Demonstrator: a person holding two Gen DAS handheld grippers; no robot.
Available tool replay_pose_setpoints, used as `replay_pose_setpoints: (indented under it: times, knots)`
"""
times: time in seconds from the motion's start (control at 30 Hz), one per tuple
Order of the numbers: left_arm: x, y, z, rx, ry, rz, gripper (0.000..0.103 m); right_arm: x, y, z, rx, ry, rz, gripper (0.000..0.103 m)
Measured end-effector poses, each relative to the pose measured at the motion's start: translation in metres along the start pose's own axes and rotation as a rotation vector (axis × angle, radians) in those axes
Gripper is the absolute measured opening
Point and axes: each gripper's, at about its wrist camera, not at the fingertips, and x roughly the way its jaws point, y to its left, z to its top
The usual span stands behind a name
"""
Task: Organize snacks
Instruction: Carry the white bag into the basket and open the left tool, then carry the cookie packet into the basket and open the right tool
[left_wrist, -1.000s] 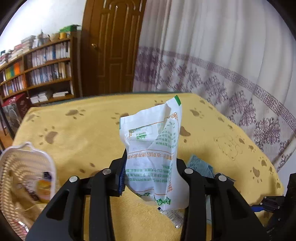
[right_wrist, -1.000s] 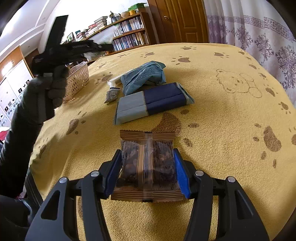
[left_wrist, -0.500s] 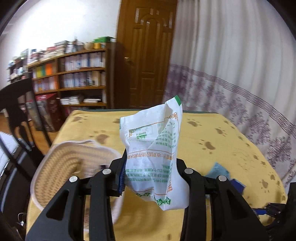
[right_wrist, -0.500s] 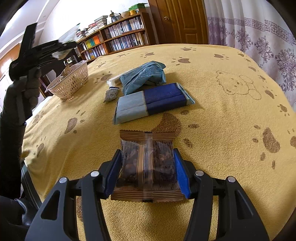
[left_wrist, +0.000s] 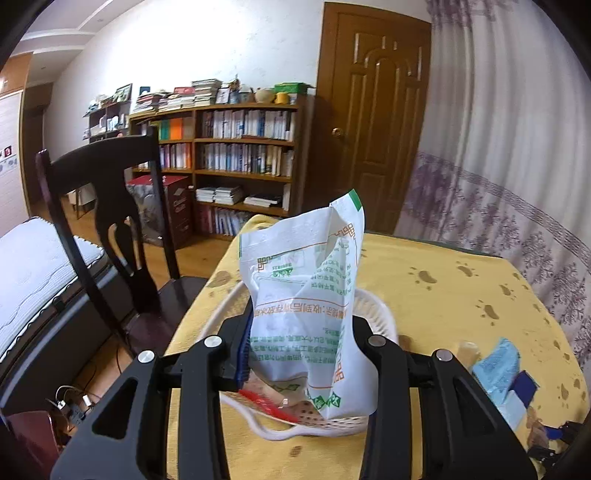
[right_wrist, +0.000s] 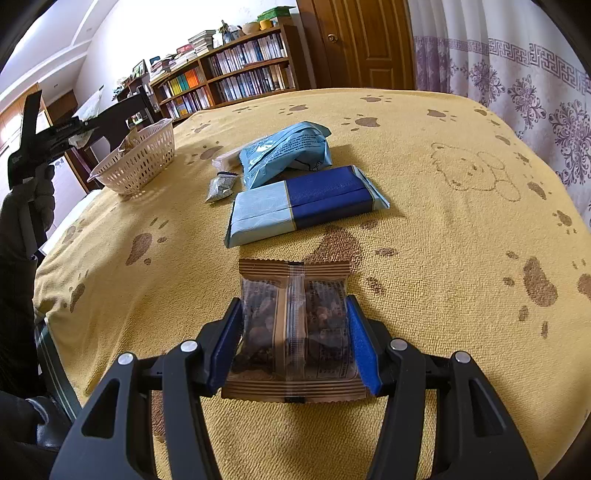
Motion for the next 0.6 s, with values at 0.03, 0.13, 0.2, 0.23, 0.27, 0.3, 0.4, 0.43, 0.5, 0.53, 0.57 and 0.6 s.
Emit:
replay_pose_setpoints:
  times: [0.03,0.13,0.2,0.23,0.27,0.3,0.4,0.43,0.5,0.53,0.57,0.6]
  knots:
    - [0.000,0.003,0.000,-0.002,-0.001,0.005,0.038,0.000,0.000,0.000,0.000,0.000,0.000,0.055]
    - [0.001,0.002,0.002,-0.006,-0.008,0.024,0.057,0.000,-0.001,0.000,0.000,0.000,0.001,0.055]
    - [-0.001,0.002,0.004,-0.017,-0.026,0.041,0.079,0.000,-0.001,0.000,0.000,0.000,0.001,0.055]
    - [-0.003,0.002,0.004,-0.019,-0.036,0.047,0.083,0.000,-0.001,0.000,0.001,0.000,0.001,0.055]
    - [-0.005,0.001,0.005,-0.016,-0.044,0.049,0.083,0.000,0.000,0.000,0.000,0.000,0.001,0.055]
    - [-0.005,-0.001,0.005,-0.016,-0.047,0.052,0.083,0.000,0.000,0.000,0.000,0.000,0.001,0.055]
    - [-0.008,0.001,0.006,-0.031,-0.057,0.067,0.083,0.000,0.000,0.000,0.000,0.000,0.000,0.055]
    - [-0.009,0.002,0.006,-0.035,-0.059,0.070,0.083,0.000,-0.001,0.000,0.000,0.000,0.000,0.055]
    - [-0.011,0.004,0.007,-0.043,-0.063,0.075,0.083,0.000,-0.001,0.000,0.000,0.000,0.000,0.055]
    - [-0.013,0.004,0.007,-0.047,-0.067,0.079,0.083,0.000,-0.001,0.000,0.000,0.000,0.000,0.055]
    - [-0.014,0.004,0.008,-0.049,-0.070,0.079,0.083,0.000,-0.001,0.000,0.000,-0.001,0.000,0.055]
    - [-0.015,0.003,0.009,-0.048,-0.074,0.078,0.083,0.000,-0.001,0.000,0.000,-0.001,0.000,0.055]
